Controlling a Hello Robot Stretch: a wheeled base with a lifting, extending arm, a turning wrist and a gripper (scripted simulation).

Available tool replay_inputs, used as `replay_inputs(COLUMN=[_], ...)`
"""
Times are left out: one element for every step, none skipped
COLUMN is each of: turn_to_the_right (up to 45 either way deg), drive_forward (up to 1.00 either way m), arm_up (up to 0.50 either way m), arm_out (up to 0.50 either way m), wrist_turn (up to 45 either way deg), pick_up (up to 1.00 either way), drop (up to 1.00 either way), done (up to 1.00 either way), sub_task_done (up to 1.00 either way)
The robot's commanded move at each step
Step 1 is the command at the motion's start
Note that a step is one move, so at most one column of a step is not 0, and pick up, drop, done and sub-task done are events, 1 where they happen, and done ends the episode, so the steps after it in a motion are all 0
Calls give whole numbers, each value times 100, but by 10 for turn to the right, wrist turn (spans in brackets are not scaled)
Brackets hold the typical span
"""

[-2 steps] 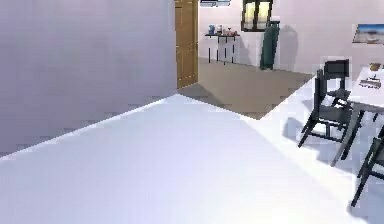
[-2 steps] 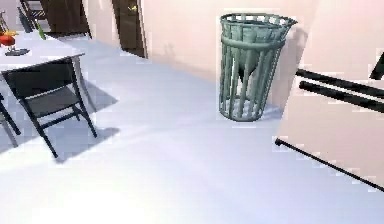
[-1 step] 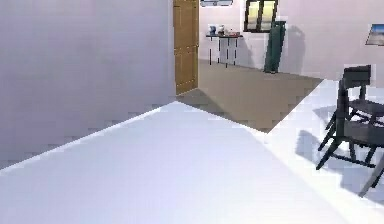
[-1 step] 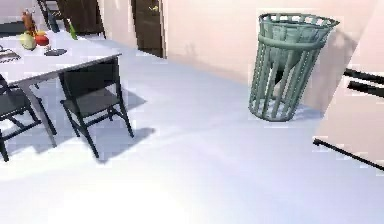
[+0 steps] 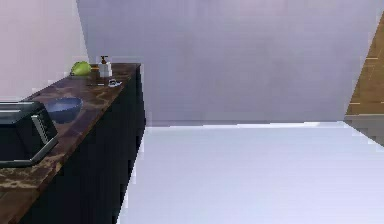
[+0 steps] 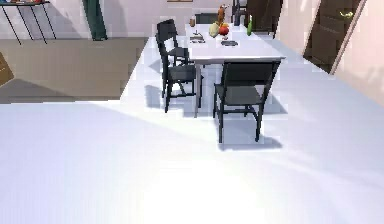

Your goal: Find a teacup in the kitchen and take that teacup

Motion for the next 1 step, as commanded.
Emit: replay_inputs(turn_to_the_right=[-30], drive_forward=[0], arm_up=[0], arm_out=[0], wrist_turn=[0], pick_up=[0], drop=[0], done=[0], sub_task_done=[0])
